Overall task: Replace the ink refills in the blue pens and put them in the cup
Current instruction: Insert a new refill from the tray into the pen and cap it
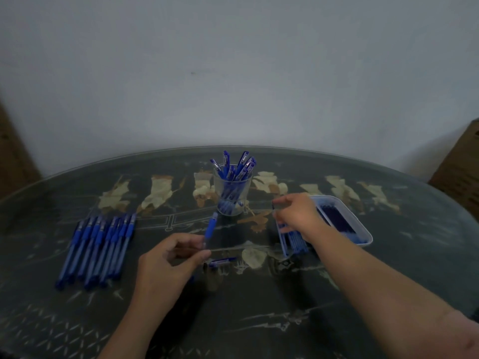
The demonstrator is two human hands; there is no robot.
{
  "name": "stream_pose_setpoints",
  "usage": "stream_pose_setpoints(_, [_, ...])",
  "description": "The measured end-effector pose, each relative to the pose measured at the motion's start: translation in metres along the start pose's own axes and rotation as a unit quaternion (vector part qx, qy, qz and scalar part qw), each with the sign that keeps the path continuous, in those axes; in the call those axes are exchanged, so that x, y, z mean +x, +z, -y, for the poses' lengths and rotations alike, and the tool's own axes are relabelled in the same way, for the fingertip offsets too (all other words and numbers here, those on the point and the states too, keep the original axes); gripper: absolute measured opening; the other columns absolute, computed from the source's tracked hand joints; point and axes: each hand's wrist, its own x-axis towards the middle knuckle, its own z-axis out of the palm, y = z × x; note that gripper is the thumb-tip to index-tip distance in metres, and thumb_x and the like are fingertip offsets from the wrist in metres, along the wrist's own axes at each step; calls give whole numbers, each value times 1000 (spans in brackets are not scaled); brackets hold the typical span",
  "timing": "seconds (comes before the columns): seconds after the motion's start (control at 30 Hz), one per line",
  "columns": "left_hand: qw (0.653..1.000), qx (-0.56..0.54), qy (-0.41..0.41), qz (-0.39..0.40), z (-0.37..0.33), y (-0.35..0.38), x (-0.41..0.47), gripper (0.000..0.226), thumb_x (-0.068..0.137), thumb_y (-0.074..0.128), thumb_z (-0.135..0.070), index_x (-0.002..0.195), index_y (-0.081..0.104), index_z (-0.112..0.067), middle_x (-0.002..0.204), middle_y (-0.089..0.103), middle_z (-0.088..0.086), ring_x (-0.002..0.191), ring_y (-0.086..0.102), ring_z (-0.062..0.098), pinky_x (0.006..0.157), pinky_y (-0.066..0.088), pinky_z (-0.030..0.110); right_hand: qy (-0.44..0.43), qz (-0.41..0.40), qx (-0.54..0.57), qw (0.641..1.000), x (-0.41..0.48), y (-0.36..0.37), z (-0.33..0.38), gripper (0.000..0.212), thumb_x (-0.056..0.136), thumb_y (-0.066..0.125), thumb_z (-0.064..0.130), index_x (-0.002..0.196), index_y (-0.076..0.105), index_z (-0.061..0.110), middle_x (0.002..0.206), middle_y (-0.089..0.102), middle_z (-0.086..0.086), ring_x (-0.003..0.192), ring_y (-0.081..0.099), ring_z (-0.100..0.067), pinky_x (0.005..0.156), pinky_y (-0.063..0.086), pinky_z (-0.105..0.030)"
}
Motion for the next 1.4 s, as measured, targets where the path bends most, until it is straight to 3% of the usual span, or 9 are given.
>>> stream_pose_setpoints(0.13, [1000, -7, -1, -1, 1, 0, 1, 36, 67, 83, -7, 82, 73, -39, 85, 75, -6, 80, 71, 10, 79, 57, 36, -2, -5, -38, 999, 4, 5, 3, 31, 88, 62, -6, 113, 70, 10, 104, 70, -16, 83, 71, -30, 70, 62, -39])
stream_pose_setpoints(0.23, [1000, -5, 7, -3, 2, 0, 2, 37, 68, 83, -6, 81, 73, -39, 84, 75, -6, 80, 71, 9, 78, 58, 29, 3, -10, -59, 998, 7, 6, 3, 26, 89, 61, -8, 107, 71, 8, 105, 68, -14, 88, 69, -31, 62, 61, -33])
stream_pose_setpoints(0.3, [1000, 2, 10, 1, 2, 0, 2, 37, 68, 83, -7, 81, 72, -39, 84, 74, -8, 78, 70, 7, 76, 57, 22, 8, -18, -68, 997, 9, 4, 4, 25, 88, 60, -9, 104, 72, 7, 100, 66, -11, 90, 69, -31, 60, 60, -32])
stream_pose_setpoints(0.47, [1000, 5, 3, 3, 6, -1, 4, 28, 68, 83, -7, 79, 74, -30, 83, 74, -9, 78, 70, 7, 74, 56, 19, 33, -31, -71, 996, 15, 5, 2, 13, 87, 63, -6, 91, 73, 1, 73, 66, -4, 75, 68, -26, 74, 62, -44])
stream_pose_setpoints(0.57, [1000, -15, -5, -5, 7, 1, 5, 27, 67, 84, -4, 83, 74, -23, 83, 75, -5, 78, 71, 11, 76, 58, 23, 28, -41, -76, 996, 20, 10, 0, 14, 86, 61, -3, 92, 74, -5, 83, 73, -19, 78, 72, -33, 73, 61, -50])
stream_pose_setpoints(0.83, [1000, -24, -10, -12, 6, 2, 5, 28, 66, 84, -2, 84, 75, -20, 82, 75, -3, 74, 72, 12, 79, 58, 29, 3, -56, -159, 986, 28, 18, -6, 16, 83, 60, -2, 90, 74, -5, 93, 73, -20, 89, 71, -33, 72, 60, -52])
stream_pose_setpoints(0.97, [1000, -19, -11, -11, 3, 2, 4, 26, 66, 84, -3, 84, 75, -19, 82, 75, -5, 74, 71, 9, 76, 58, 24, -9, -60, -191, 980, 25, 15, -8, 17, 83, 59, -3, 90, 75, -2, 90, 73, -18, 72, 65, -27, 73, 61, -44])
stream_pose_setpoints(1.17, [1000, -16, -10, -17, 2, 2, 4, 26, 67, 84, -2, 85, 75, -19, 82, 75, -6, 74, 71, 8, 74, 57, 19, -32, -47, -206, 977, 20, 12, -9, 22, 90, 59, -2, 96, 77, 9, 99, 72, -10, 91, 66, -28, 71, 51, -32])
stream_pose_setpoints(1.4, [999, -35, 6, -38, 4, 7, 5, 25, 70, 81, 2, 86, 73, -16, 84, 75, -4, 75, 71, 8, 71, 53, 12, -62, -58, -210, 974, 15, 14, -11, 28, 89, 55, -5, 106, 73, 9, 115, 65, -12, 94, 62, -27, 71, 45, -29])
